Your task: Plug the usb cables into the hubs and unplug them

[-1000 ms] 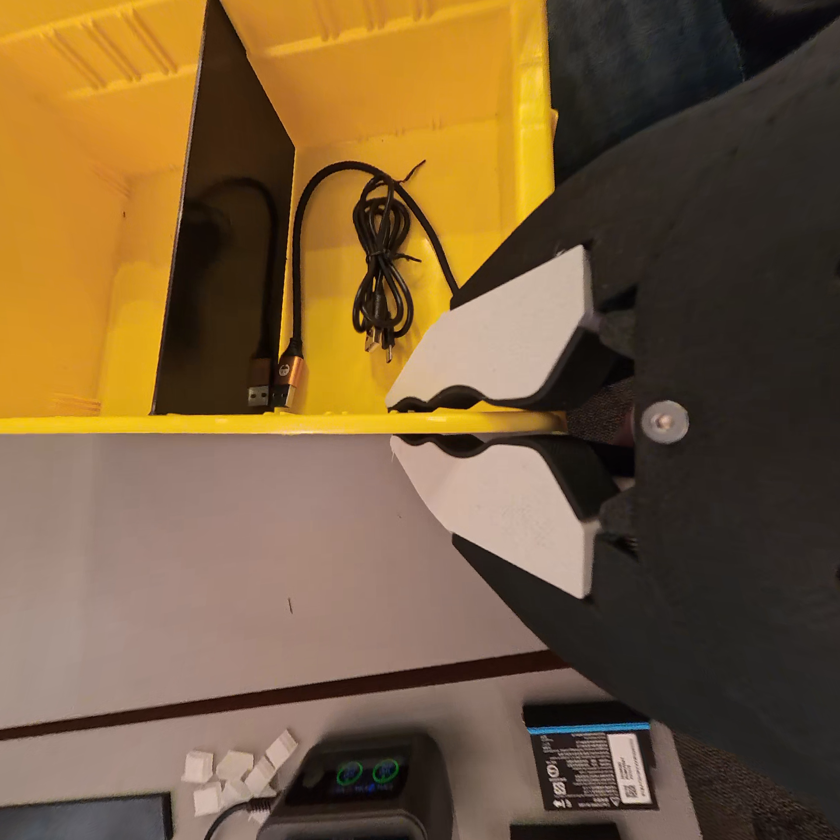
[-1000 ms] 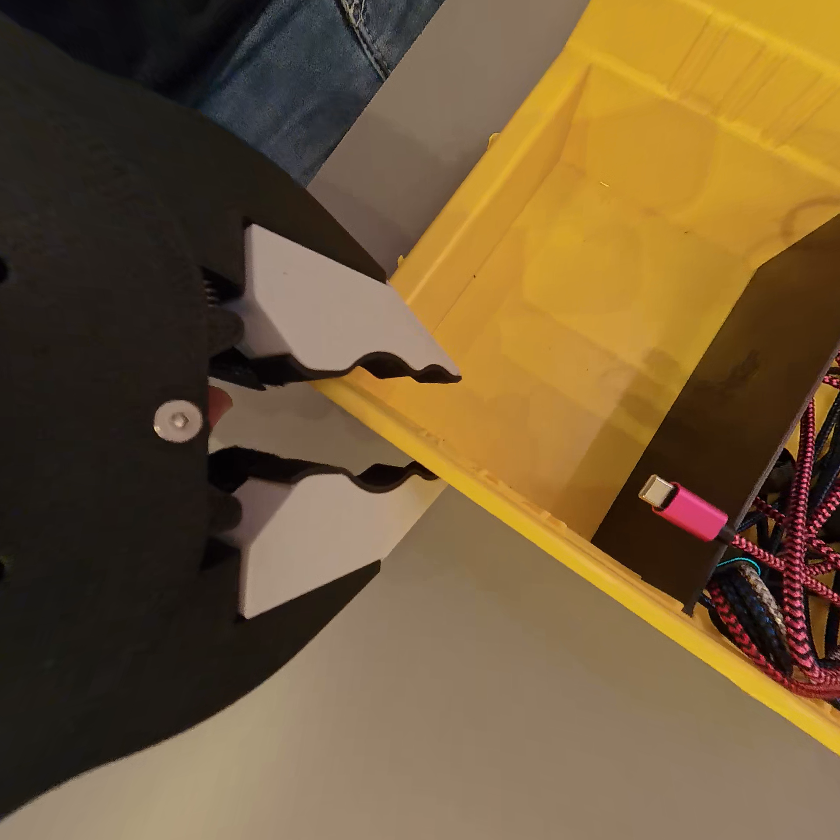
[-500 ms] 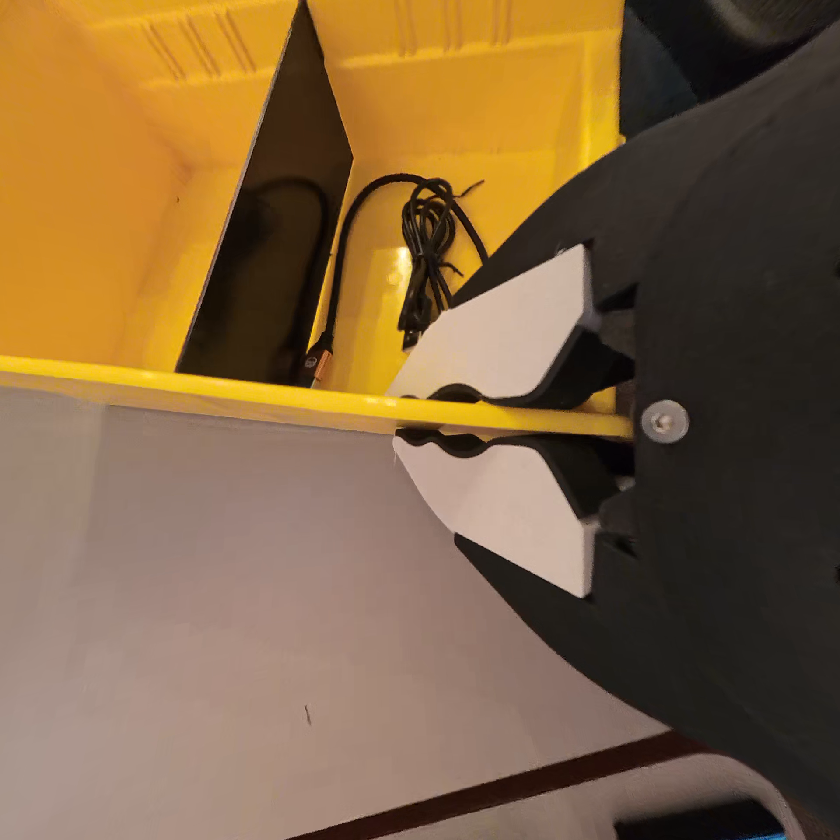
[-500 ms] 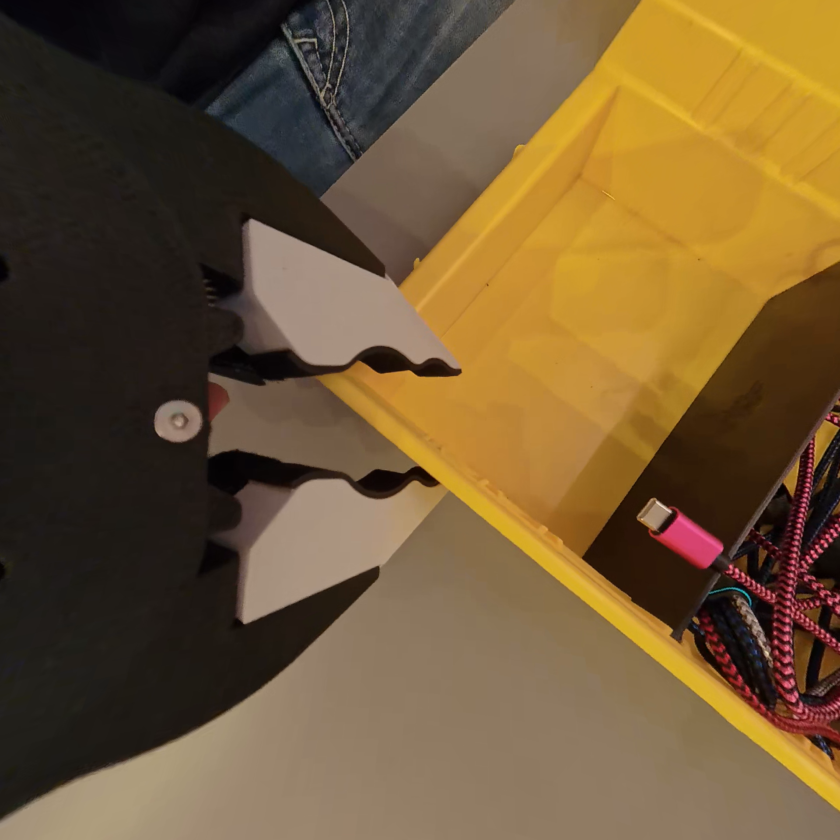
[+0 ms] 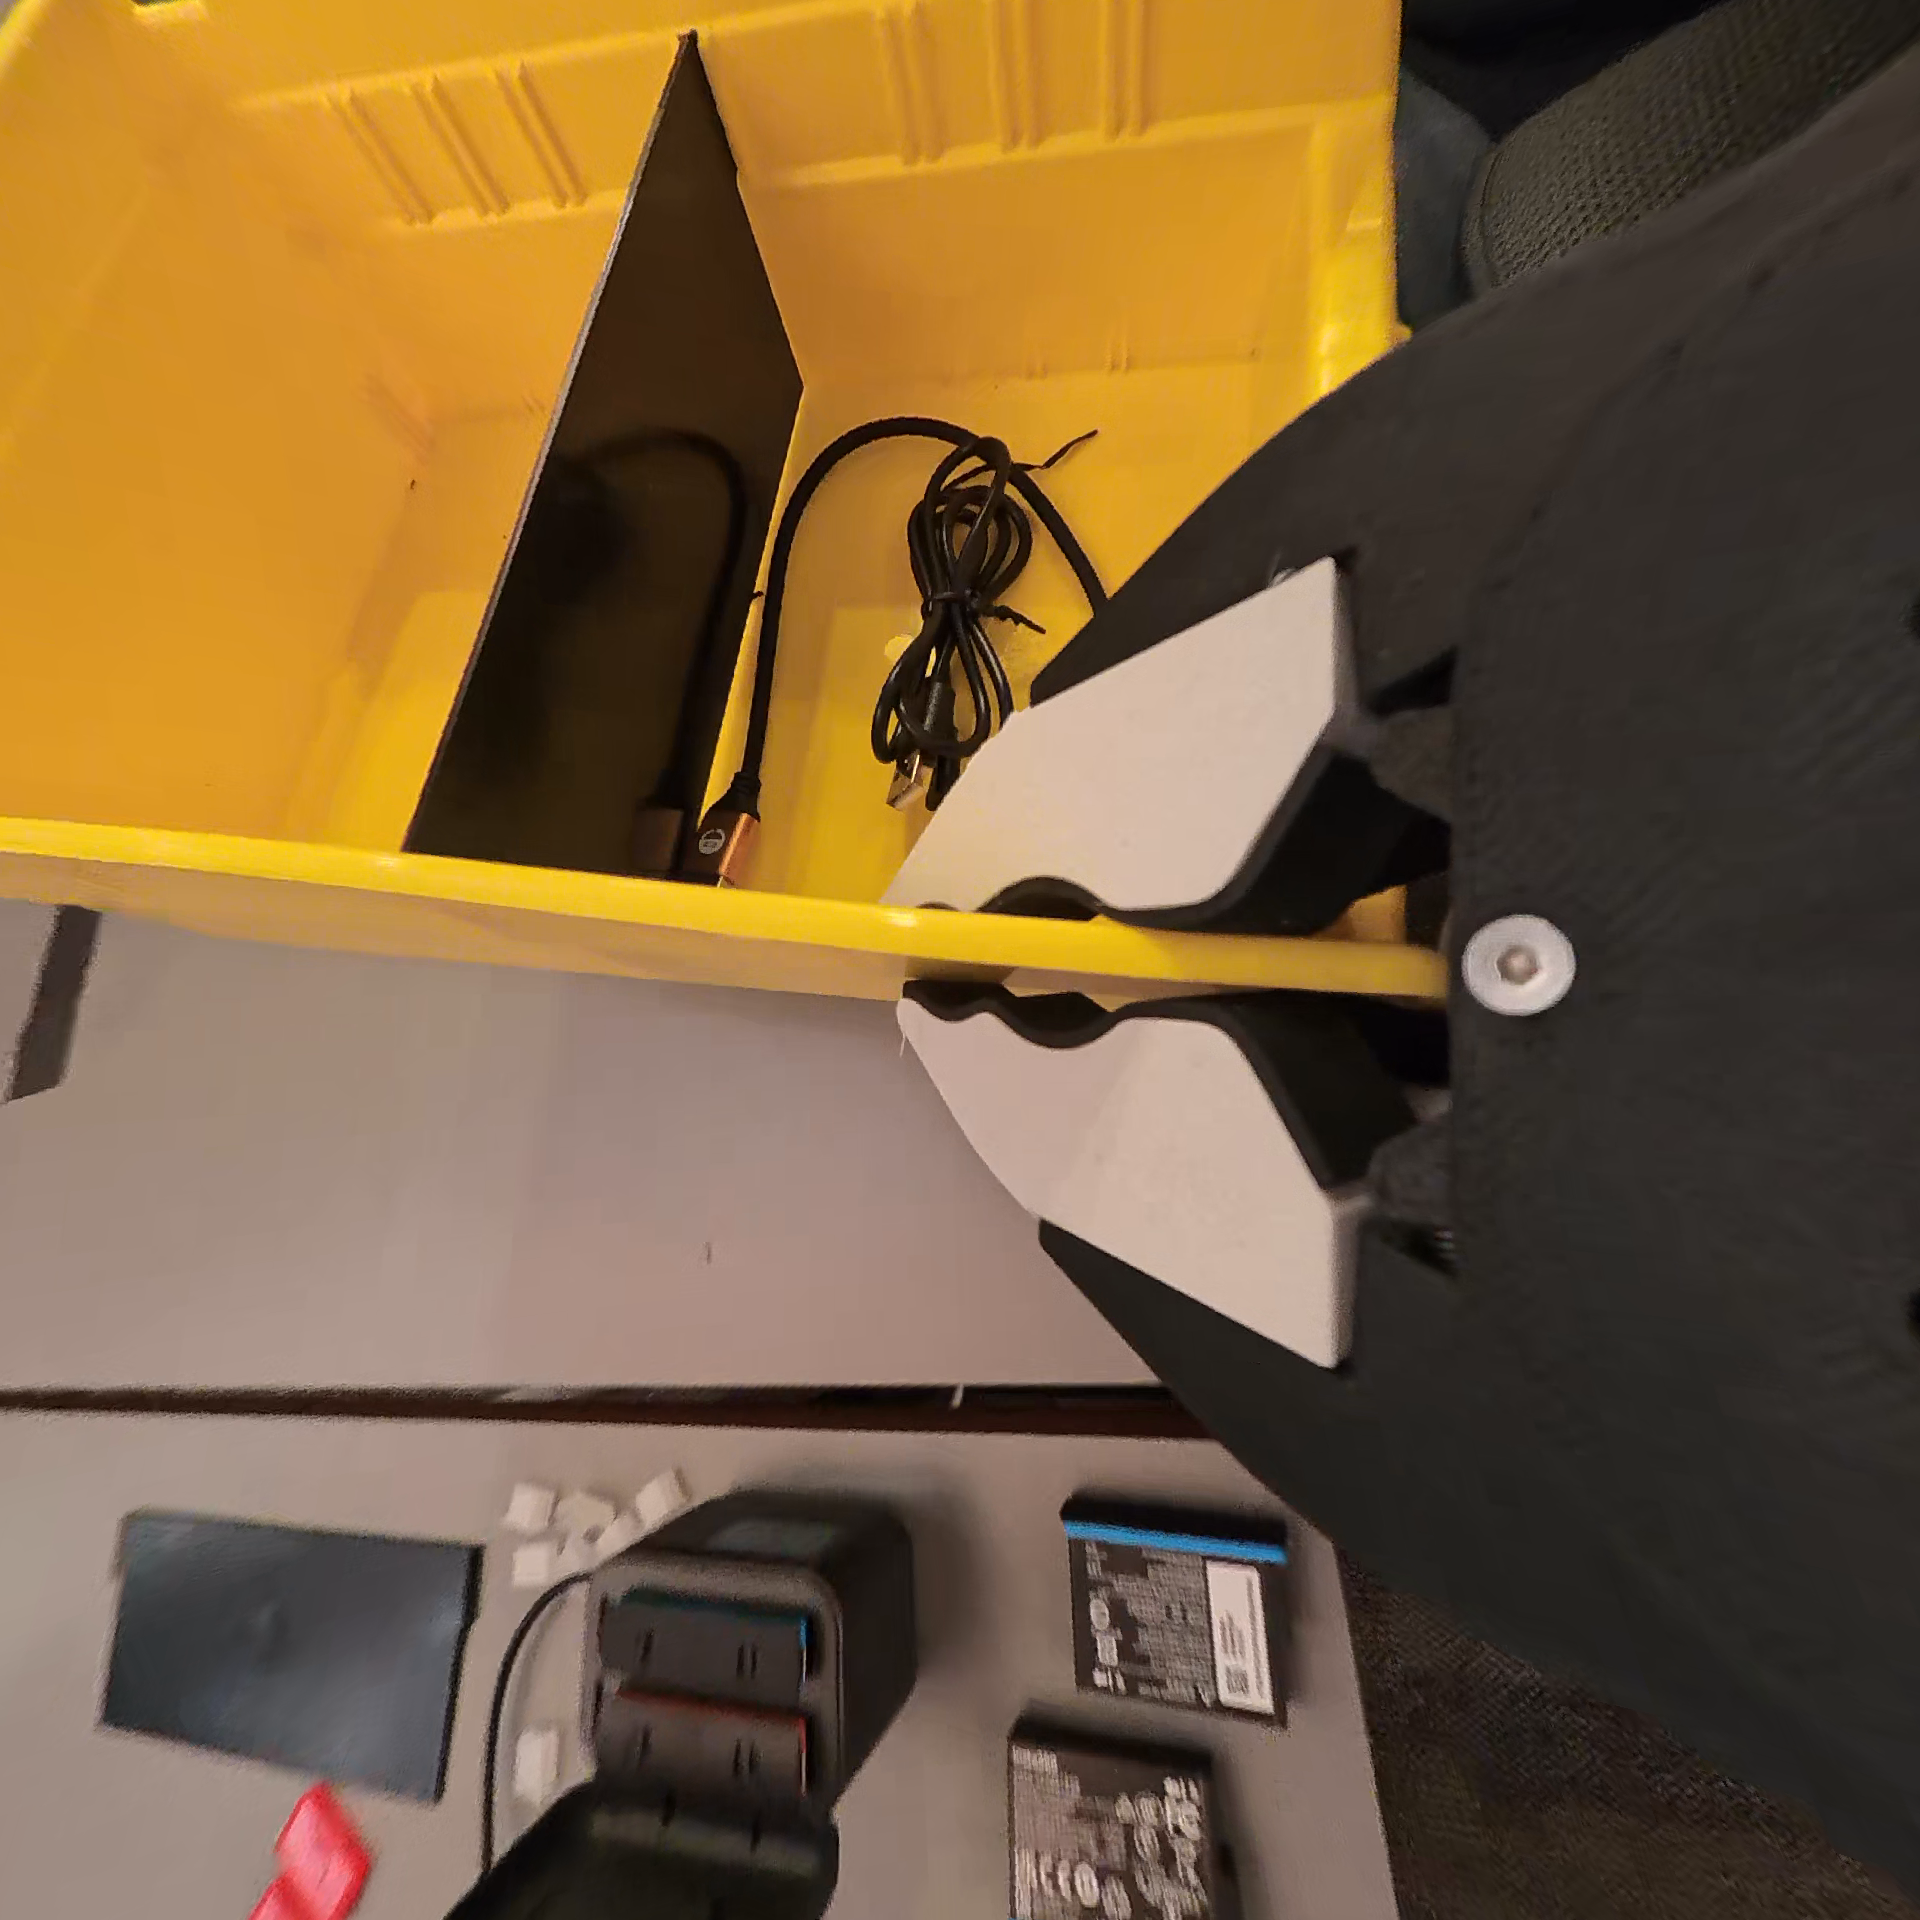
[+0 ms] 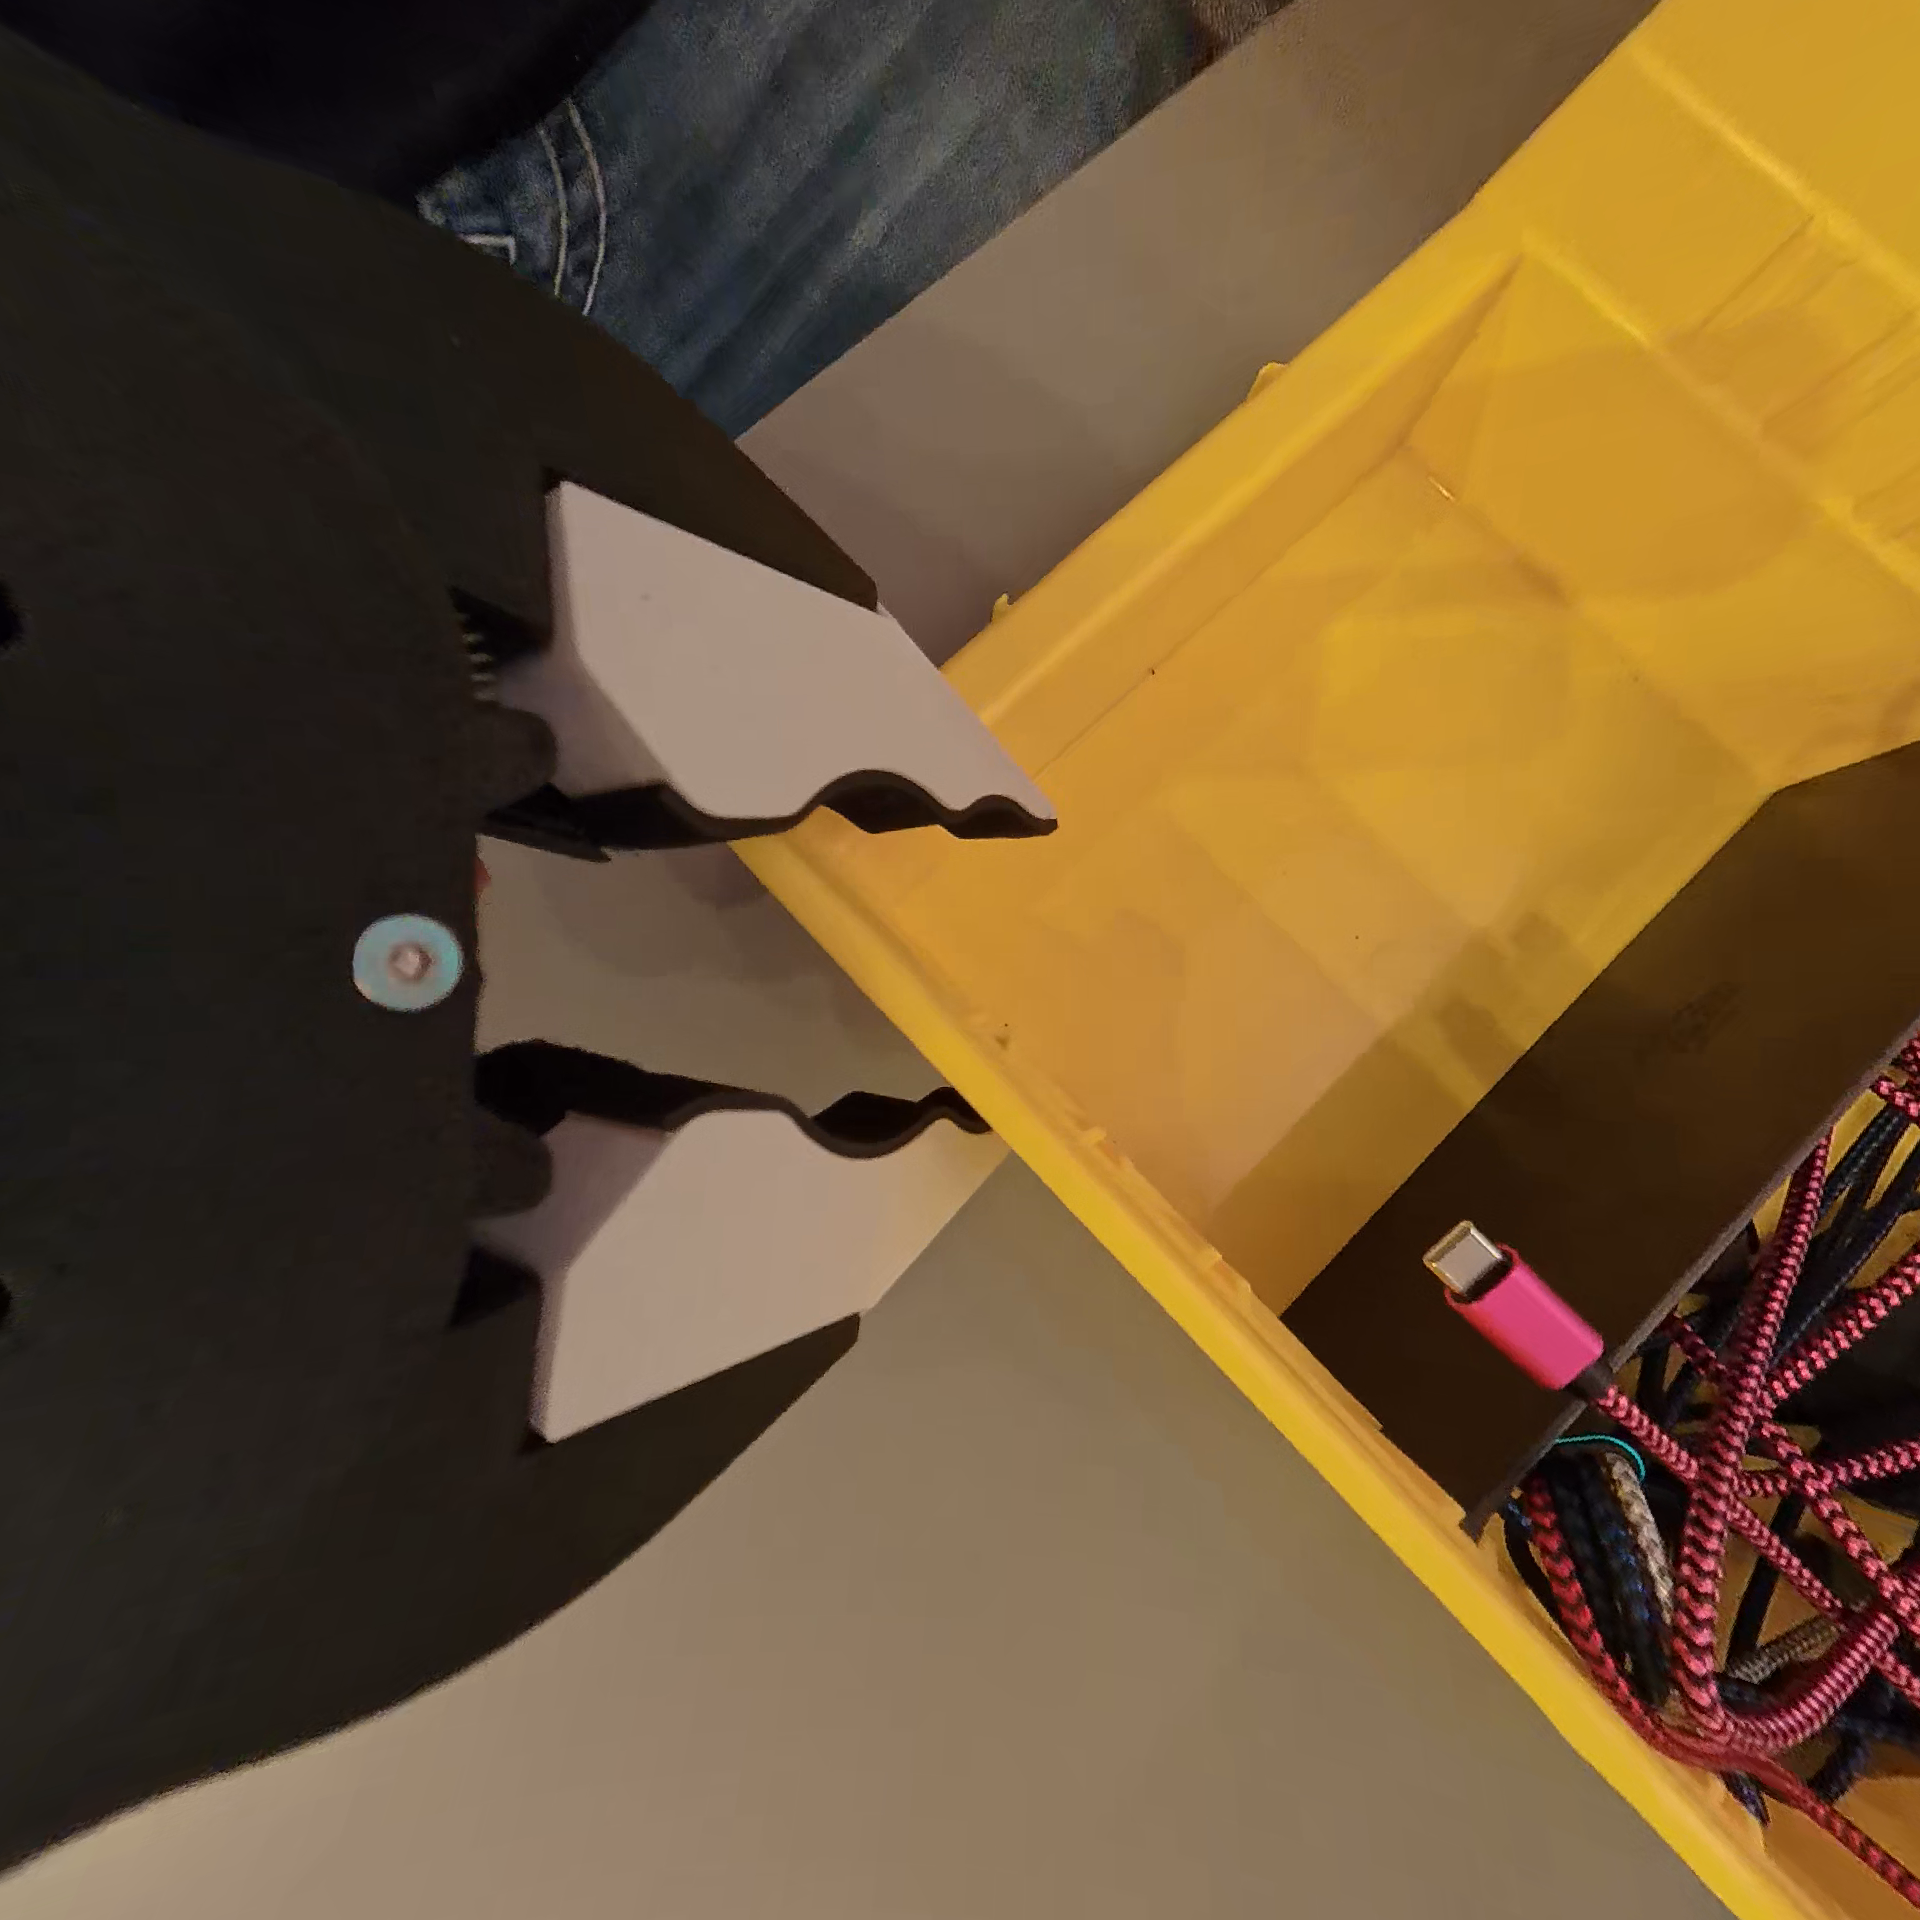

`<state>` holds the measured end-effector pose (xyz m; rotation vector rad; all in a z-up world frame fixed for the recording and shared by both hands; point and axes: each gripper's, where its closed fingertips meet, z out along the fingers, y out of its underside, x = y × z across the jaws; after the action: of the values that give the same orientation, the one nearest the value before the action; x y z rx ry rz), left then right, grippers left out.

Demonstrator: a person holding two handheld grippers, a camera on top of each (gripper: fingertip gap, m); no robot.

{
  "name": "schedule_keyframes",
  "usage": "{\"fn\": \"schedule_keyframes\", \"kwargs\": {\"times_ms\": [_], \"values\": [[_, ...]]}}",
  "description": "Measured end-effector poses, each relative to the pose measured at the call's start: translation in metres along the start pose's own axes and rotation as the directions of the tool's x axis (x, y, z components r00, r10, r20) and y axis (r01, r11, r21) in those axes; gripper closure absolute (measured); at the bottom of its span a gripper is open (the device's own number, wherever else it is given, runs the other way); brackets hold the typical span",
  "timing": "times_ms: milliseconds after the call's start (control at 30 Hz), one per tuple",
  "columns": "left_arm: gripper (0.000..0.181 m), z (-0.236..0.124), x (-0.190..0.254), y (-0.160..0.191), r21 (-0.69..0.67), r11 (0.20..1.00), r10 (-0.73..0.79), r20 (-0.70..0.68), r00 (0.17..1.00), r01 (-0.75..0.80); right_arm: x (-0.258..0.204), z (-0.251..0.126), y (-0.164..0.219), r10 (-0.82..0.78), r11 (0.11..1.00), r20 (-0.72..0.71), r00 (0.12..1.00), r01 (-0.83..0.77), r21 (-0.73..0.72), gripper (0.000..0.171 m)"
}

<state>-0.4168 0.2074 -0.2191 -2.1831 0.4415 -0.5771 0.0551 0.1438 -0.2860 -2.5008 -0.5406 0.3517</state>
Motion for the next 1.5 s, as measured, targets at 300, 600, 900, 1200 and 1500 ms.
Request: {"fn": "schedule_keyframes", "kwargs": {"times_ms": [300,600,900,1200,1500], "values": [[0.176,-0.066,0.028,-0.045,0.126,0.992,0.022,0.004,1.0,-0.023,-0.106,0.045,-0.056,-0.071,0.996,0.257,0.964,0.055,0.07,0.09],[0.176,-0.019,0.145,-0.081,0.117,0.987,0.128,-0.14,0.982,-0.112,-0.076,-0.077,-0.077,-0.035,0.921,0.305,0.952,-0.087,0.379,0.083],[0.176,0.114,0.312,-0.101,0.043,0.932,0.353,-0.339,0.872,-0.361,-0.044,-0.222,-0.001,0.045,0.737,0.172,0.984,-0.149,0.66,0.089],[0.176,0.223,0.445,-0.059,-0.037,0.863,0.435,-0.451,0.779,-0.504,-0.023,-0.19,0.072,0.308,0.75,0.168,0.936,-0.348,0.562,0.062],[0.164,0.27,0.506,0.0,-0.134,0.855,0.374,-0.511,0.774,-0.502,0.059,-0.169,0.137,0.456,0.811,-0.029,0.89,-0.402,0.425,0.064]]}}
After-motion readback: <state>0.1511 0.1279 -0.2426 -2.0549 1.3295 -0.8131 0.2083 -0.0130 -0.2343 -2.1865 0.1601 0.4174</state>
